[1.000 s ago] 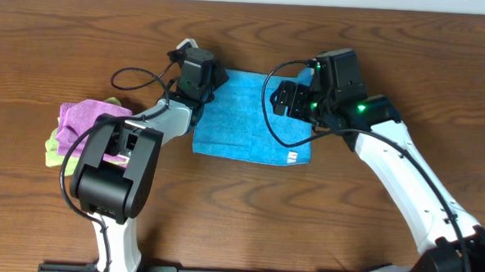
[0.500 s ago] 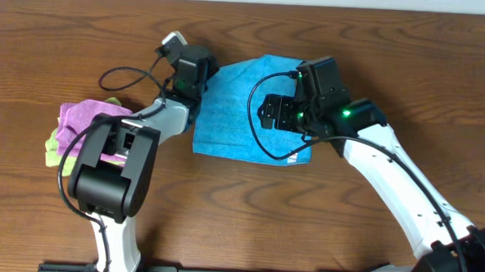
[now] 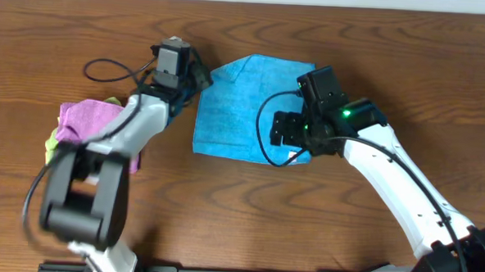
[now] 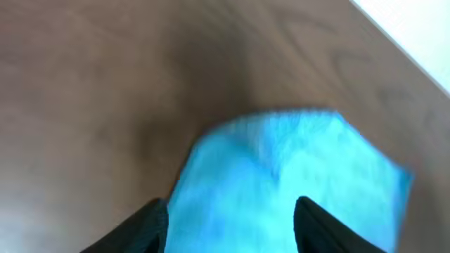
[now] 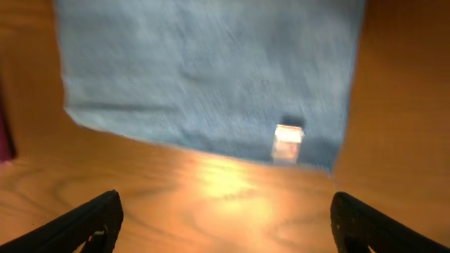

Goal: Fold the cloth

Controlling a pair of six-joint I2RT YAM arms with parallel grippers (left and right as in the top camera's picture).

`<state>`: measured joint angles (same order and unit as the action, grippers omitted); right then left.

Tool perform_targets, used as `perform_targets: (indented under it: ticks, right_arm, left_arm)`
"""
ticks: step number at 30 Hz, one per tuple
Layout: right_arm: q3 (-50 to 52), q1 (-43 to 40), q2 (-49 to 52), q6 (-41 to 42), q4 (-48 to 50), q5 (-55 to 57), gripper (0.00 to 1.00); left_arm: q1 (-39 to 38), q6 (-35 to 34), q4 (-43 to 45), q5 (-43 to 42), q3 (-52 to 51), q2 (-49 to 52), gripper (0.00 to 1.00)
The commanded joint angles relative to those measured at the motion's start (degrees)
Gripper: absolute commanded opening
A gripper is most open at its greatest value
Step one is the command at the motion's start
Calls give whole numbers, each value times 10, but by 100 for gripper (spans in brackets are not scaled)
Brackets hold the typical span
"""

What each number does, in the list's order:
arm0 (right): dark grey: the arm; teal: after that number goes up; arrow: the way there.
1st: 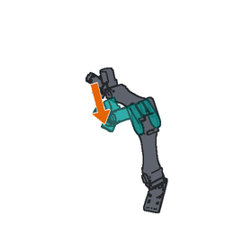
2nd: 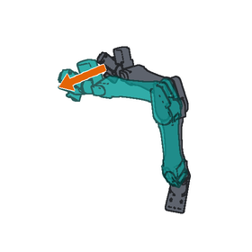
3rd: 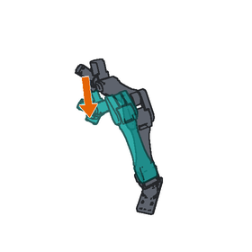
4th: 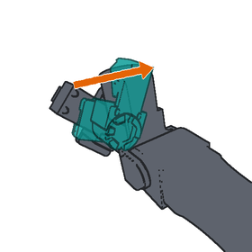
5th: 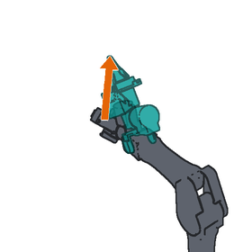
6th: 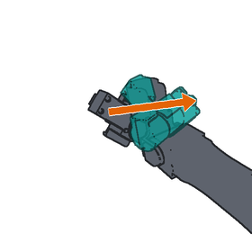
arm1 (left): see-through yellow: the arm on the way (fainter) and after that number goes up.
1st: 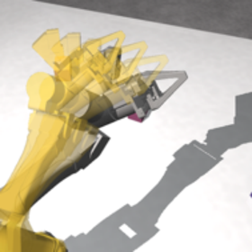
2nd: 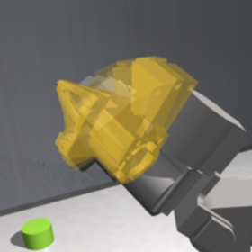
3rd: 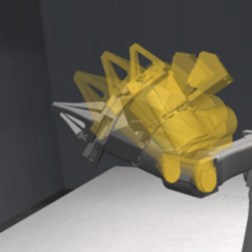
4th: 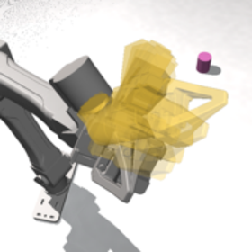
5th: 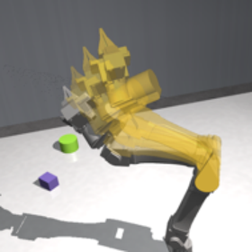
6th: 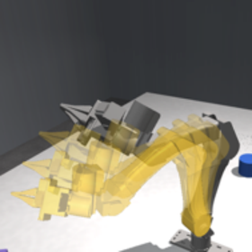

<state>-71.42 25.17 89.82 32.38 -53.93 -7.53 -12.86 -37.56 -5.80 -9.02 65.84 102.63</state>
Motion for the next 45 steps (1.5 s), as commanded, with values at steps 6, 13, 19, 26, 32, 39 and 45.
perform_targets:
  ticks: [6,13,19,26,32,39,45]
  right_arm:
    - [25,3,-56,45,-38,47,97]
    - [201,-20,-196,84,49,-5,99]
    - [333,-68,-286,104,164,-78,99]
    - [400,-110,-259,136,304,-137,99]
    - [406,-122,-190,157,400,-170,99]
    - [406,-121,-130,182,457,-197,99]
    - [406,-121,-118,185,460,-199,99]
  left_arm:
    - [21,-4,-244,-90,-8,-76,56]
    - [27,-33,-250,-149,-71,-105,49]
    - [27,-82,-224,-169,-157,-151,49]
    - [27,-118,-162,-177,-233,-158,56]
    - [27,-158,-77,-148,-278,-158,68]
    - [27,-184,9,-128,-305,-158,77]
    - [27,-184,31,-114,-305,-158,79]
